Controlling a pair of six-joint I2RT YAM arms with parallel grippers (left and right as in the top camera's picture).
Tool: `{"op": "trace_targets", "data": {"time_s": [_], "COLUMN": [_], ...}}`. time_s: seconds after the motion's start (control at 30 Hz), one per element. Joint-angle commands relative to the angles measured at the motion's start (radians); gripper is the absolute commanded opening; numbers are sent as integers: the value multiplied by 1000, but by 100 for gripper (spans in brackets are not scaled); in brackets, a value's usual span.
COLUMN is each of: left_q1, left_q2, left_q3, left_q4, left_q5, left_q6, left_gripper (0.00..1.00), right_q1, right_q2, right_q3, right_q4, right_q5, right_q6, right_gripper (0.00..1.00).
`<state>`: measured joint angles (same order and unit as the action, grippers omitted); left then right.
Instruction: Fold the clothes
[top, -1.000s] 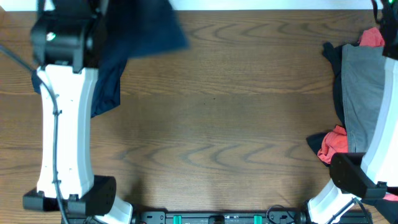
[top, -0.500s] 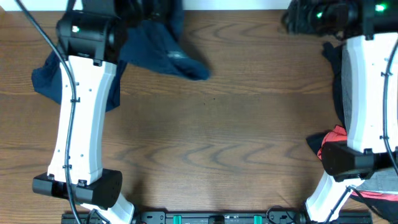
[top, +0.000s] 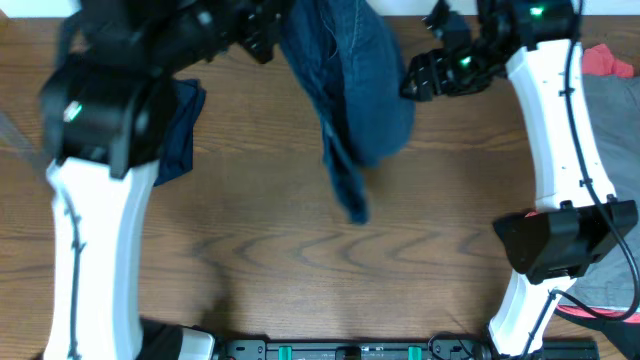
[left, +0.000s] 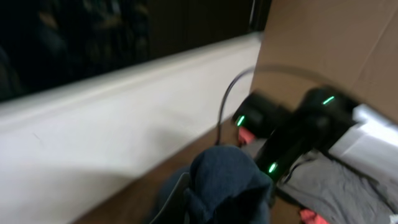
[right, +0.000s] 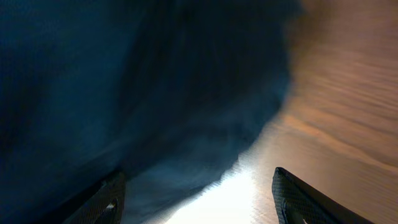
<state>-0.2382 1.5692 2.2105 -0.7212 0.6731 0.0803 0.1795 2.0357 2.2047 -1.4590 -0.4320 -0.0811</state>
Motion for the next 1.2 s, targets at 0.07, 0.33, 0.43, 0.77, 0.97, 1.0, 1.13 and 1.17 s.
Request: {"op": "trace_targets", "data": {"time_s": [0.07,0.33,0.43,0.77,0.97,1.0,1.13,1.17], "left_q1": [6,6,6,6,6,6,6,6], "left_q2": [-29,56,96,129,119,117,105,100], "left_q3": [19,19,19,19,19,19,19,19], "left_q4": [-37,-108,-95,-16,50,67,102,106], "left_q5": [-98,-226,-304,-491,-543,-563,-628,-643], "left_q6": [14,13,13,-172,-245,-257,-297,-304], "left_gripper": [6,6,6,6,6,6,6,6], "right_q1": [86,122,125,152,241,260,338,359], "right_q2": [-4,-5,-8,-9,-8,-8,-8,-8], "right_q3": [-30,-30,-30,-31,-37,-40,-42,-42], "right_q4": [-16,-56,-92,-22,106,134,226,246], "right_q5": [52,182,163,15,27,58,195,220], "right_q6": [-16,33,-23,-45,58,102,249,271], "right_gripper": [73,74,74,77,79,80,81,81]}}
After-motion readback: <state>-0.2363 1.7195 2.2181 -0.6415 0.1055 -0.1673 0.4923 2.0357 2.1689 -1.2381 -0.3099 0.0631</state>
